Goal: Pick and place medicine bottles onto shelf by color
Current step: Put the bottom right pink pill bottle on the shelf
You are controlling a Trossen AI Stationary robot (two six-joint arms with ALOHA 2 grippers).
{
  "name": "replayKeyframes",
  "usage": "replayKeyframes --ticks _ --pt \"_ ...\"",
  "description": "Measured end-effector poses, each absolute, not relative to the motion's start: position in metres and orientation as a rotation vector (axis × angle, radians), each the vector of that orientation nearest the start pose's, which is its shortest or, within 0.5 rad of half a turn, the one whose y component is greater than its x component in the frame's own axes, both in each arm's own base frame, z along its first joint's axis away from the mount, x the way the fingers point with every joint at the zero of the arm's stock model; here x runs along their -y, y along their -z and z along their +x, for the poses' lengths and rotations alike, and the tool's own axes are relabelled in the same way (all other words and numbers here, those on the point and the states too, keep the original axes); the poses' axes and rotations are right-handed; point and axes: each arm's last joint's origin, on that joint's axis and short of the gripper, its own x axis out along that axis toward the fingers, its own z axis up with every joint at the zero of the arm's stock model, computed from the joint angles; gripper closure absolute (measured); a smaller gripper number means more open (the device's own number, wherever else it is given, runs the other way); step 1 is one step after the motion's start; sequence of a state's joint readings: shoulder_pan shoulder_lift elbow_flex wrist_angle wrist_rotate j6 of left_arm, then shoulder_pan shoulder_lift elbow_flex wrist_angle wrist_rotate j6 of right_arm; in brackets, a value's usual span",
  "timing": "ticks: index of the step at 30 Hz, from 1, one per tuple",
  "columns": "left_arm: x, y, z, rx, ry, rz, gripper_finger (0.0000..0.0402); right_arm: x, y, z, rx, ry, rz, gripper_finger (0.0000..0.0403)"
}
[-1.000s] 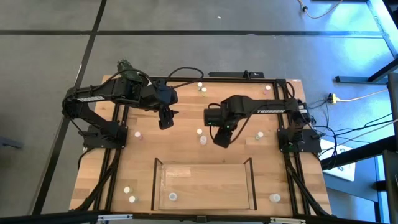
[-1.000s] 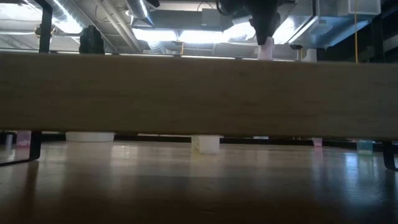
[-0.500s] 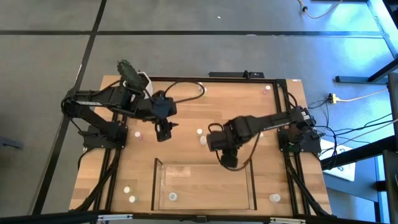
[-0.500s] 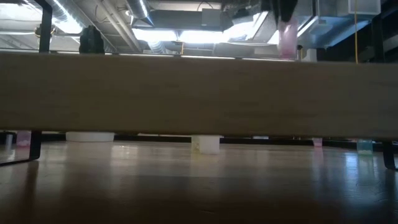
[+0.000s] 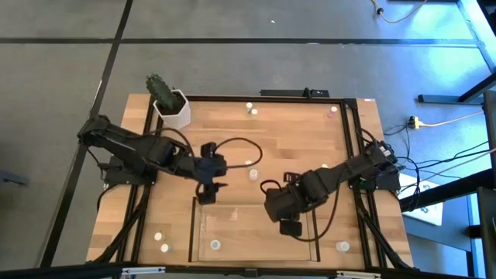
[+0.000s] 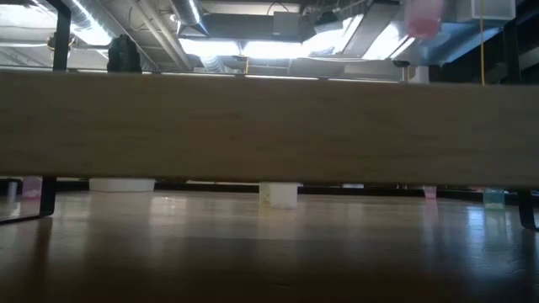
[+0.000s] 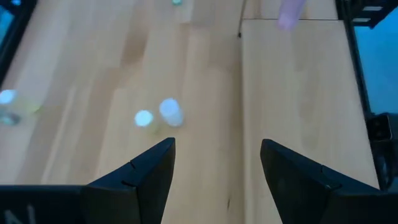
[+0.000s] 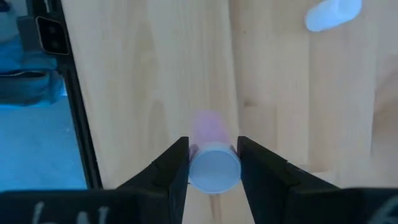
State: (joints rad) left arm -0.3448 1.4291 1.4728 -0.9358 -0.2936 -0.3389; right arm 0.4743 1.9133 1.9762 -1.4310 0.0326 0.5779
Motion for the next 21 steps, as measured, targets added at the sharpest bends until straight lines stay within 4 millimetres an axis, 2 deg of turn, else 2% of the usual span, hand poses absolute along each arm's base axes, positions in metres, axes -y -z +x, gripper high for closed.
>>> replayKeyframes --ticks 5,12,21 --pt "0.103 -0.357 0.271 -0.796 -0.043 -0.037 0.0171 -0.181 -0.329 0.324 -1.386 0.01 0.127 0.0271" --pt "0.125 -0.357 0.265 -0.782 0.055 -0.021 0.0171 -0.198 -0.308 0.331 -1.426 -0.028 0.073 0.0271" --pt "0.135 -0.358 0.26 -0.775 0.092 -0.012 0.0171 -0.213 -0.289 0.337 -1.45 -0.087 0.013 0.0271"
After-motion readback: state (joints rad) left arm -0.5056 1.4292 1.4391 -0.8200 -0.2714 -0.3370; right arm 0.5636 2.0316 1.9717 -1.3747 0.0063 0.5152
